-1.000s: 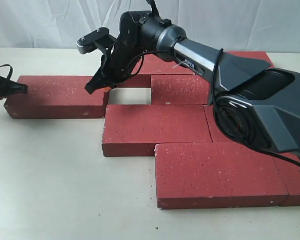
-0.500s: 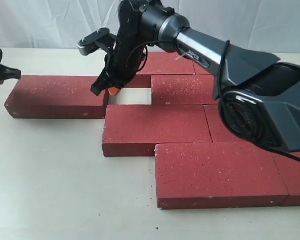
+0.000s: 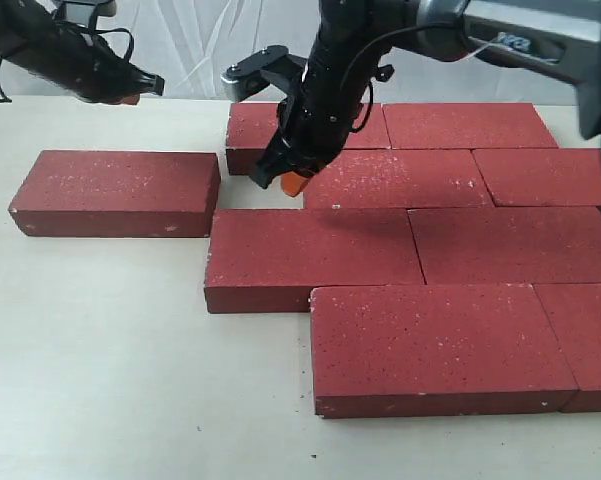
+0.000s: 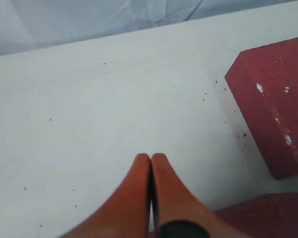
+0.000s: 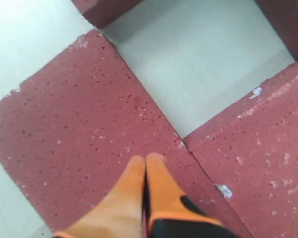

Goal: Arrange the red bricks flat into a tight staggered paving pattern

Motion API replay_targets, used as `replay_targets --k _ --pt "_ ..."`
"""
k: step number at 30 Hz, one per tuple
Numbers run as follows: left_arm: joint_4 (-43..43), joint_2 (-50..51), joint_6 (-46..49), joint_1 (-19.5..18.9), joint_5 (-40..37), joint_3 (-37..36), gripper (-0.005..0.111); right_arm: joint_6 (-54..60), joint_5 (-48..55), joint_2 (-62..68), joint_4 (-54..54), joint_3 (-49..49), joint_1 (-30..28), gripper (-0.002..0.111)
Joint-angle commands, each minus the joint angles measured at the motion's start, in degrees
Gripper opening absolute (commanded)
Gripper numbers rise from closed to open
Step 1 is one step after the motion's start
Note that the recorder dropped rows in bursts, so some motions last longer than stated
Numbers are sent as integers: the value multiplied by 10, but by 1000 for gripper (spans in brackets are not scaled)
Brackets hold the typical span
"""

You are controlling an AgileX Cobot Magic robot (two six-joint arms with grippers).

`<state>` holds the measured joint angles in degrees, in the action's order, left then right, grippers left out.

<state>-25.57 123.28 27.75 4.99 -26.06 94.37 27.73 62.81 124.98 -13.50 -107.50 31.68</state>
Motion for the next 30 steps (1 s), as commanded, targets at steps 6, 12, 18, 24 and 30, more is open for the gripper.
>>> replay_targets --k 6,12,18,24,30 --pt "63 82 -22 24 -27 68 0 48 -196 -155 -22 275 -3 -1" --pt "62 105 -22 27 -51 80 0 69 -251 -216 -30 332 -3 -1" --pt "59 109 -22 29 -70 79 0 75 -255 -213 -35 332 -3 -1" --pt "61 109 -22 37 -73 79 0 75 -273 -204 -35 334 -3 -1" --pt "68 78 -22 22 -61 79 0 76 -286 -204 -35 335 -3 -1"
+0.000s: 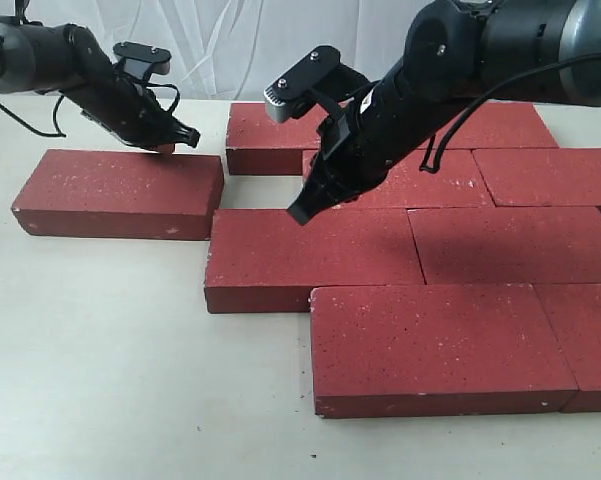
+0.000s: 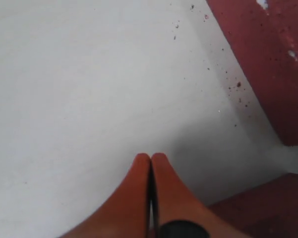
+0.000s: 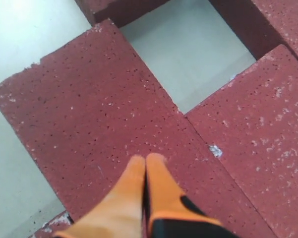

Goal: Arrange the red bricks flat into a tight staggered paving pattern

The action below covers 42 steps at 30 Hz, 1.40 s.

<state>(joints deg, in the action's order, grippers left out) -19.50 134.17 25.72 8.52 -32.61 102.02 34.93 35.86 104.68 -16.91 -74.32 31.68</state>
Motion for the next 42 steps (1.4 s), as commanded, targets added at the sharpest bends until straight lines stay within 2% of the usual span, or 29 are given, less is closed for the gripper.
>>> replay_targets --k 1,5,7,10,13,16,20,23,29,36,42 --pt "12 -41 -3 -21 -4 3 0 4 -18 -1 -1 4 -3 -1" --pt "49 -91 -39 -73 -86 0 0 13 -17 -1 -30 4 4 -1" --pt "44 -108 -46 -102 -119 -17 0 62 -10 1 -66 4 16 -1" --pt "24 -128 -25 -139 -146 -80 0 157 9 13 -131 4 44 -1" --pt "4 -144 -9 -166 -102 -180 0 213 11 30 -157 4 72 -1" --pt "-76 -162 56 -191 5 -279 0 213 -3 43 -156 4 88 -1" --pt "-168 -180 144 -225 72 -353 0 213 -14 48 -171 4 91 -1" --pt "-245 -201 219 -238 66 -359 0 213 -38 48 -173 4 91 -1" --pt "-368 -236 357 -231 16 -359 0 213 -55 48 -182 4 89 -1" --pt "-375 -253 367 -233 28 -359 0 213 -55 48 -175 4 90 -1" --pt "-359 -265 358 -261 29 -359 0 169 -95 48 -119 4 83 -1"
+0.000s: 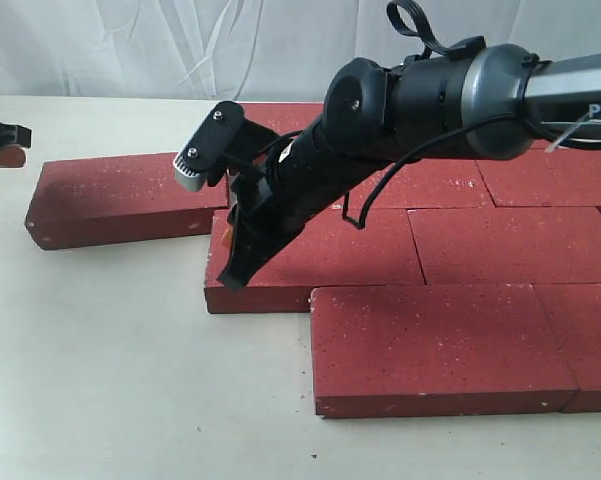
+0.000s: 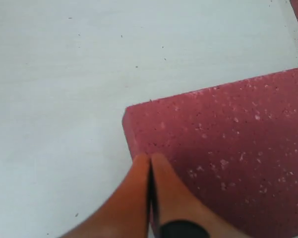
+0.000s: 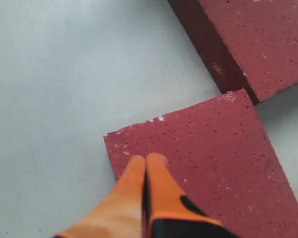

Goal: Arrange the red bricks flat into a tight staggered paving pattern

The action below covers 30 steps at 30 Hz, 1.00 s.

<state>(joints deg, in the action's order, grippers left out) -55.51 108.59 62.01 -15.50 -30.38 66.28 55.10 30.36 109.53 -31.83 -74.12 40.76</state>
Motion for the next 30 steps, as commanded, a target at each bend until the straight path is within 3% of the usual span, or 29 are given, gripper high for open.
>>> replay_targets --k 1,6,18,25,30 --pt "-2 -5 -8 -23 11 -3 0 -39 -58 -1 31 2 -11 -1" --pt "-16 41 -9 -27 67 -16 0 -43 -107 1 29 -9 -14 -1" --pt "-141 124 68 -25 26 19 0 -145 -54 109 44 -172 -55 -1" --pt "-167 124 107 -3 21 20 0 -434 57 219 256 -352 -51 -1" --pt "-171 124 107 2 29 20 0 -509 150 285 311 -468 -47 -1"
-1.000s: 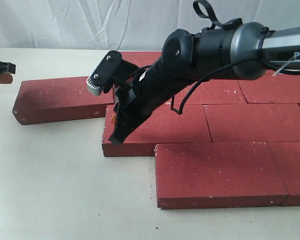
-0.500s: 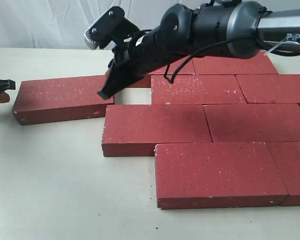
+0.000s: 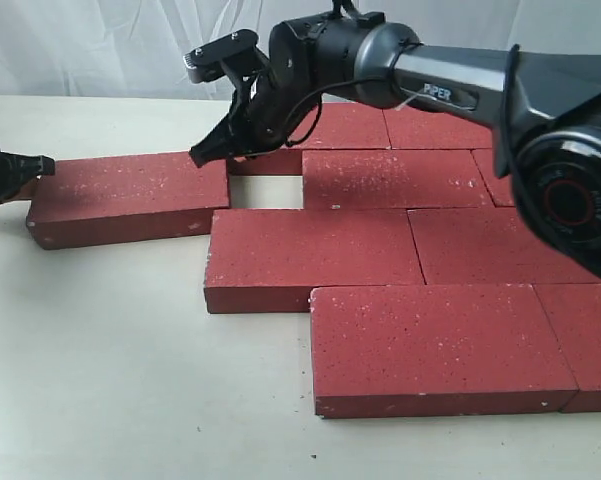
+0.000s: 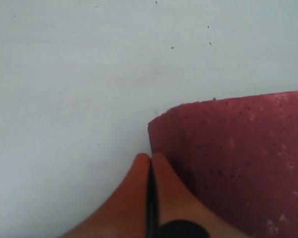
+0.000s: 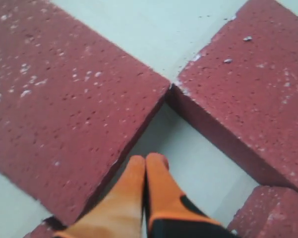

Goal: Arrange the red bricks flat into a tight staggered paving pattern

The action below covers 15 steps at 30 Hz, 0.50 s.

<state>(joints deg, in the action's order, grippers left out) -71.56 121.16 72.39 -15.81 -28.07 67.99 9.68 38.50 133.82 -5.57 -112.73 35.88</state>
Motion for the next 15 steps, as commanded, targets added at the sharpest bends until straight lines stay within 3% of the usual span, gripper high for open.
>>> replay_targets --k 1,15 --pt "-10 -1 3 5 7 3 0 -62 80 56 56 -100 2 -1" --pt "-10 -1 11 5 7 3 0 -73 91 117 44 -144 2 -1"
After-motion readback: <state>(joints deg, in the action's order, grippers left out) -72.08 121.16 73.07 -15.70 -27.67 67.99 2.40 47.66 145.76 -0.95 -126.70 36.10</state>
